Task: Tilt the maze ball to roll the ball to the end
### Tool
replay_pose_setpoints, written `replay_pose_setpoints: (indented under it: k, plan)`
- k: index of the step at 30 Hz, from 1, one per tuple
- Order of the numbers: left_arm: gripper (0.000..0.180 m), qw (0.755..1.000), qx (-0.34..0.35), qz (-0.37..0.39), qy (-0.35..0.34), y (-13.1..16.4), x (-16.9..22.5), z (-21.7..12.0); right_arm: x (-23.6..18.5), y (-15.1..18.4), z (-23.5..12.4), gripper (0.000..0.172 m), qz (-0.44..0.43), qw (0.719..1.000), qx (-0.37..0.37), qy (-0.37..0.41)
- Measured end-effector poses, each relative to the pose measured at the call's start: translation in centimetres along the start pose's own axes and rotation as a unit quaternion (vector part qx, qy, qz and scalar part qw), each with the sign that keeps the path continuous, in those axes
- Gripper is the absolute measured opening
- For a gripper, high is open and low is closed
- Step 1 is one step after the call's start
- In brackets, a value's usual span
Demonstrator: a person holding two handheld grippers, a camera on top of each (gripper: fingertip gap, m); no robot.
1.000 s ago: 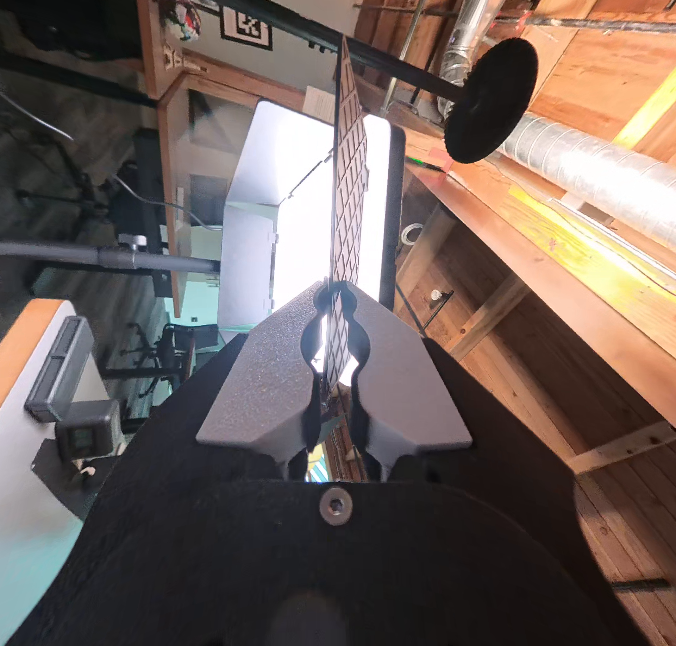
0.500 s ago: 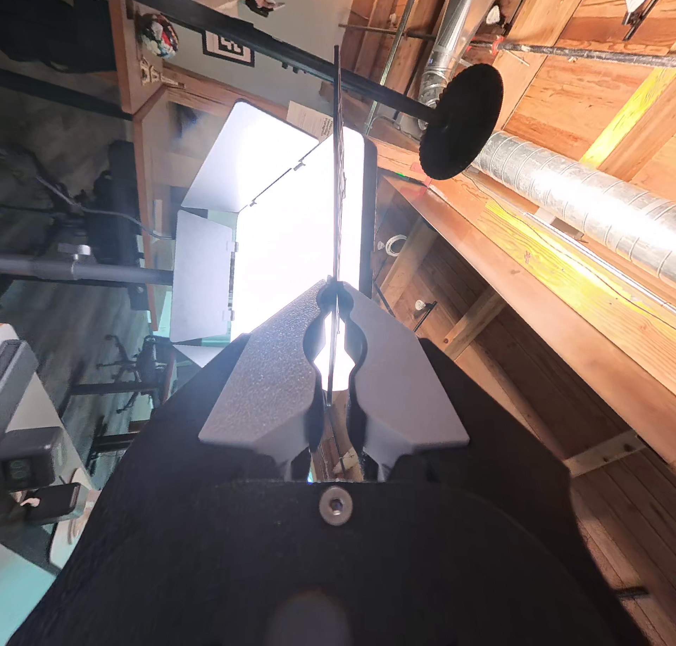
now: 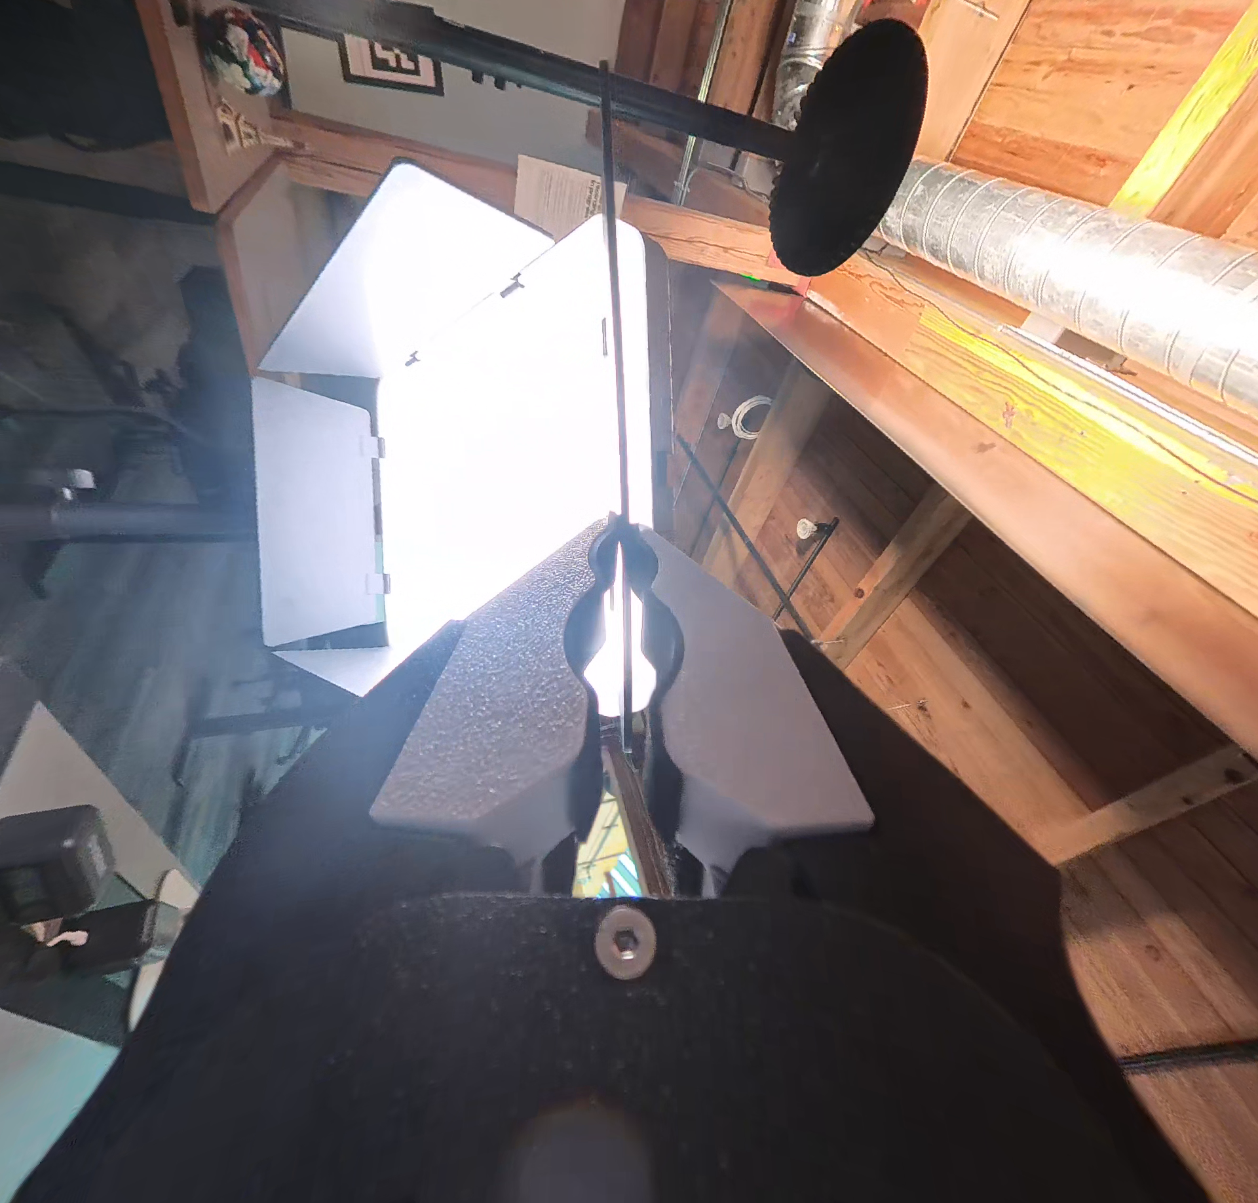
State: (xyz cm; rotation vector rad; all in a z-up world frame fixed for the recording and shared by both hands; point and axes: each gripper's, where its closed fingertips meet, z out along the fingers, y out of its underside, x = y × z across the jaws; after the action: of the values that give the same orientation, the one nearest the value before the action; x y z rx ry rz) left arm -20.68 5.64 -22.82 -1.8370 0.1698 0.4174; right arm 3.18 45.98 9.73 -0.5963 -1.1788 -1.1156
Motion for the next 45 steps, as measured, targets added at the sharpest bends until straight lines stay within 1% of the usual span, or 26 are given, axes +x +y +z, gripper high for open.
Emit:
replay_pose_setpoints:
  k: [4,6,7,9,11,13,16,19,21,22,23,26,28,30,31,33,35,39,42,43,45]
  plan:
    - [0.015,1.0,0.003,-0.012,0.0,0.1,-0.2,-0.2,-1.1,-0.3,-1.2,0.001,0.046,0.999,-0.002,0.015]
    - [0.017,1.0,0.004,-0.019,-0.001,0.1,-0.4,-0.2,-1.2,-1.2,-2.5,0.002,0.08,0.997,0.014,0.018]
    - [0.017,1.0,0.005,-0.021,-0.001,0.0,-0.4,-0.3,-1.3,-2.1,-3.6,0.004,0.094,0.995,0.03,0.016]
    - [0.018,1.0,0.011,-0.027,0.0,-0.2,-0.5,-0.4,-1.9,-4.1,-6.3,0.017,0.143,0.988,0.061,-0.002]
    - [0.02,0.999,0.014,-0.033,0.001,-0.4,-0.7,-0.5,-3.7,-6.8,-10.0,0.026,0.226,0.967,0.102,-0.054]
    - [0.022,0.999,0.016,-0.039,0.004,-0.6,-0.8,-0.5,-6.0,-9.6,-14.0,0.033,0.301,0.937,0.137,-0.11]
    - [0.024,0.999,0.019,-0.041,0.004,-0.9,-1.2,-0.3,-10.0,-13.8,-19.7,0.037,0.402,0.875,0.178,-0.202]
    - [0.027,0.999,0.023,-0.039,0.008,-1.4,-1.5,0.1,-13.2,-17.7,-23.9,0.04,0.481,0.802,0.216,-0.28]
    - [0.031,0.999,0.019,-0.032,0.012,-1.5,-1.7,0.7,-15.0,-20.0,-26.0,0.039,0.522,0.748,0.234,-0.337]
    - [0.034,0.999,0.016,-0.027,0.015,-1.5,-1.9,1.0,-15.8,-20.8,-26.6,0.039,0.537,0.726,0.234,-0.361]
    - [0.035,0.999,0.017,-0.022,0.017,-1.6,-2.0,1.3,-16.6,-21.5,-27.0,0.039,0.548,0.707,0.235,-0.379]
    - [0.04,0.999,0.013,-0.013,0.034,-1.5,-2.4,2.4,-18.5,-23.0,-27.8,0.042,0.553,0.674,0.239,-0.428]
    - [0.042,0.999,0.008,-0.011,0.048,-1.6,-2.6,3.3,-19.2,-23.7,-28.1,0.044,0.559,0.646,0.249,-0.457]
    - [0.045,0.998,0.003,-0.01,0.064,-2.2,-3.0,4.2,-19.2,-23.8,-27.6,0.043,0.576,0.617,0.25,-0.474]
    - [0.047,0.997,-0.003,-0.014,0.076,-2.6,-3.1,4.7,-19.1,-23.6,-27.0,0.042,0.586,0.608,0.249,-0.474]
    - [0.053,0.993,-0.02,-0.036,0.113,-3.4,-3.3,5.8,-19.1,-23.2,-25.5,0.04,0.602,0.596,0.241,-0.473]
    - [0.058,0.985,-0.039,-0.047,0.16,-4.3,-3.2,7.2,-19.9,-23.1,-24.0,0.04,0.604,0.593,0.222,-0.484]
    - [0.066,0.972,-0.088,0.002,0.218,-4.4,-3.3,10.7,-22.3,-23.8,-21.4,0.038,0.603,0.578,0.209,-0.508]
    - [0.071,0.957,-0.124,0.032,0.26,-3.6,-2.9,13.2,-24.2,-24.4,-19.9,0.038,0.583,0.587,0.22,-0.517]
    - [0.073,0.952,-0.135,0.041,0.272,-3.2,-2.7,13.9,-24.5,-24.6,-19.6,0.039,0.581,0.579,0.229,-0.524]
    - [0.079,0.94,-0.162,0.051,0.297,-2.2,-2.2,14.9,-25.0,-25.3,-19.8,0.043,0.582,0.544,0.249,-0.551]
